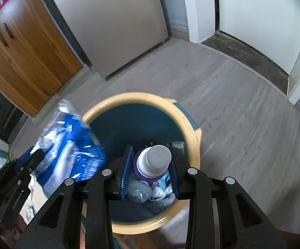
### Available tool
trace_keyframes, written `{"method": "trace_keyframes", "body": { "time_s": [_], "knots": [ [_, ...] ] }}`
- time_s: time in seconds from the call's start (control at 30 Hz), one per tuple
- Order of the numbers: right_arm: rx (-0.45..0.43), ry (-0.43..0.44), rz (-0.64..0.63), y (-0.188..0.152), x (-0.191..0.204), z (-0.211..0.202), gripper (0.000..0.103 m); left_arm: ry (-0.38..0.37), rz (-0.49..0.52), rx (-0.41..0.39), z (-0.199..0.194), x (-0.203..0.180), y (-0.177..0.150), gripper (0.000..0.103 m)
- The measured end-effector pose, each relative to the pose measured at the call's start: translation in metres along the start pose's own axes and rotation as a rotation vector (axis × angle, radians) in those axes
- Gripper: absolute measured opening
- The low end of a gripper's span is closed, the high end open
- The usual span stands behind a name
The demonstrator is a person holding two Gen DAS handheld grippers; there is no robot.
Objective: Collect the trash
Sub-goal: 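Carry the wipes package and spray bottle over the bin and open both tools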
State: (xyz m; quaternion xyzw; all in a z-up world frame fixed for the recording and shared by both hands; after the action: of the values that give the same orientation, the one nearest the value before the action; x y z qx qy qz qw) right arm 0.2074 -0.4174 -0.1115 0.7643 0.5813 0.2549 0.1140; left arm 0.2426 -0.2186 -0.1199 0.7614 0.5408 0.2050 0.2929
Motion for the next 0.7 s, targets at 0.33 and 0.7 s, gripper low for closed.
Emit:
{"method": "trace_keyframes", "body": {
  "time_s": [0.33,0.7],
  "knots": [
    [0.041,-0.005,-0.013,-0.007,0.002,0.011,0.034,0.01,-0.005,-0.024,-0.004,0.007,0.002,0.048],
    [-0.005,0.036,-0.054,-0.004,0.016,0.001,0.047,0.051,-0.019,-0.029,-0.017,0.026,-0.003,0.05]
  ]
}}
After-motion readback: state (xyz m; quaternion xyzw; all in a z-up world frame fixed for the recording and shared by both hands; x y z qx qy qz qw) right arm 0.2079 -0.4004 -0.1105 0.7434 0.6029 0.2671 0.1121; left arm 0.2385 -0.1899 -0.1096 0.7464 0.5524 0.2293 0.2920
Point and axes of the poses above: each gripper's, at about its wrist camera, not at the fingertips, and z roughly the way its jaws point, x to its left, y to its top, the point moved 4 cm from there along z, roughly the way its jaws point
